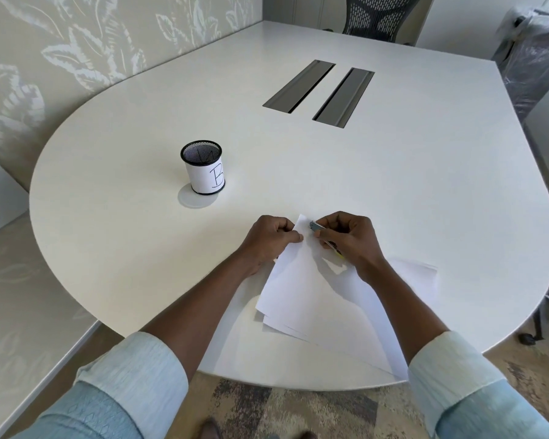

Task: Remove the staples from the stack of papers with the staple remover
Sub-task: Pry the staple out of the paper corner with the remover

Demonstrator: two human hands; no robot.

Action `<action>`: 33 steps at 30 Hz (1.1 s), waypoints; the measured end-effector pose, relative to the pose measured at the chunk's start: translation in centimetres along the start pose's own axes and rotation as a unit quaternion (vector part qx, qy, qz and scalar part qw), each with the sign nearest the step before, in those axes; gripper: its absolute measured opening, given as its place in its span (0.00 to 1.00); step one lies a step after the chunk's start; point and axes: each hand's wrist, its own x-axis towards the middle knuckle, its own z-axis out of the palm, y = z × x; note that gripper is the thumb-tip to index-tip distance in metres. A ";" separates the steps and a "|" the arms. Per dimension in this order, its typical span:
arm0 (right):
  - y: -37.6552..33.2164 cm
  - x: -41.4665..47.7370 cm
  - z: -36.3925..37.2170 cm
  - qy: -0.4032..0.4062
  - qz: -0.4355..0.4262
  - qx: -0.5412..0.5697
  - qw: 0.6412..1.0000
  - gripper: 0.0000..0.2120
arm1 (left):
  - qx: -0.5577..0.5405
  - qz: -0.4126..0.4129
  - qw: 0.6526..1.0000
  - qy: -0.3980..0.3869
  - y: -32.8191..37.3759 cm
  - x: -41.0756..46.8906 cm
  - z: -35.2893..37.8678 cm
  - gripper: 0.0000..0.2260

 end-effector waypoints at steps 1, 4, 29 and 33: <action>0.1 -0.3 0.3 0.015 -0.003 -0.005 1.000 0.02 | 0.000 0.007 1.000 0.013 -0.2 -0.1 0.2 0.09; 0.6 -1.6 1.6 0.053 0.003 0.021 0.998 0.05 | -0.007 0.024 0.999 0.033 -0.5 -0.3 0.6 0.09; 1.7 -3.6 3.8 0.127 0.001 -0.008 0.992 0.03 | 0.046 0.089 0.994 0.043 -0.6 -1.5 0.7 0.08; 2.0 -3.4 4.0 0.133 0.000 -0.024 0.991 0.03 | 0.051 0.090 0.994 0.043 -0.5 -1.5 0.7 0.09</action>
